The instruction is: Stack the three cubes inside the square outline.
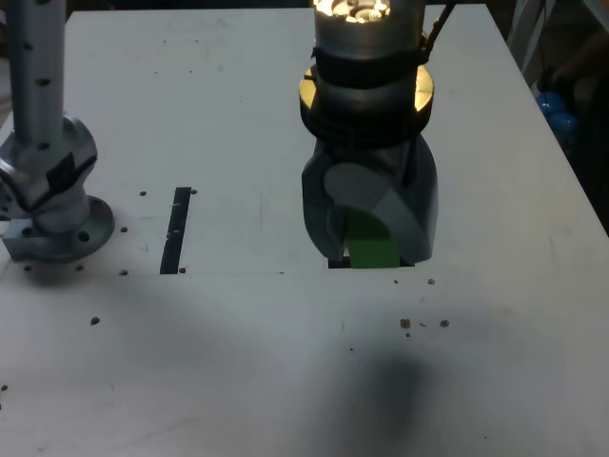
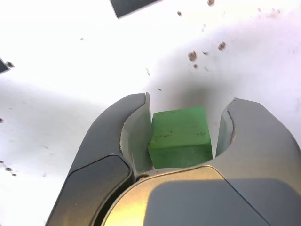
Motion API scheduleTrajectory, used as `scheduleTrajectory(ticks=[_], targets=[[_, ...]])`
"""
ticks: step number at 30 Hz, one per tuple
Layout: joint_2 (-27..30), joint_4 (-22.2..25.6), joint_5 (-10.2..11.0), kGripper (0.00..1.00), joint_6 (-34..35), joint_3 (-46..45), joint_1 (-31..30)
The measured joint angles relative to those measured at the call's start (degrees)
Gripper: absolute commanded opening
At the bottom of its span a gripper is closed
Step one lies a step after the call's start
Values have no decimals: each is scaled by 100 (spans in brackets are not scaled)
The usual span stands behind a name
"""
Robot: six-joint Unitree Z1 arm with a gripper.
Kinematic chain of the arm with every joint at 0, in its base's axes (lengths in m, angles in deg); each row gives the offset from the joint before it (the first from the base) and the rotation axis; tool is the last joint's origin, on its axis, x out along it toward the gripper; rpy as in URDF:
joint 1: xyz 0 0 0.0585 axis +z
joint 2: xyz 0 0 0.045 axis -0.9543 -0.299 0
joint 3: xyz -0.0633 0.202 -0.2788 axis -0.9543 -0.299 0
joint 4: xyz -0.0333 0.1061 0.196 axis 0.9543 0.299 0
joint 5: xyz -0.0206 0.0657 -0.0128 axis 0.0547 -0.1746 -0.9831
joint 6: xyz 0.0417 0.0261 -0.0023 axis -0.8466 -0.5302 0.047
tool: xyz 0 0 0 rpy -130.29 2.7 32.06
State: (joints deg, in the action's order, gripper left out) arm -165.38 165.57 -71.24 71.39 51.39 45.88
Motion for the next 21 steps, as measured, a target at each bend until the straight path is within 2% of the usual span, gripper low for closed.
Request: scheduleTrajectory(ticks=[6, 10, 15, 21], targets=[[250, 255, 79, 15, -505, -157, 697], [342, 265, 108, 15, -784, -343, 1211], [330, 193, 151, 15, -1088, -356, 1473], [78, 60, -9, 15, -1696, -367, 1722]])
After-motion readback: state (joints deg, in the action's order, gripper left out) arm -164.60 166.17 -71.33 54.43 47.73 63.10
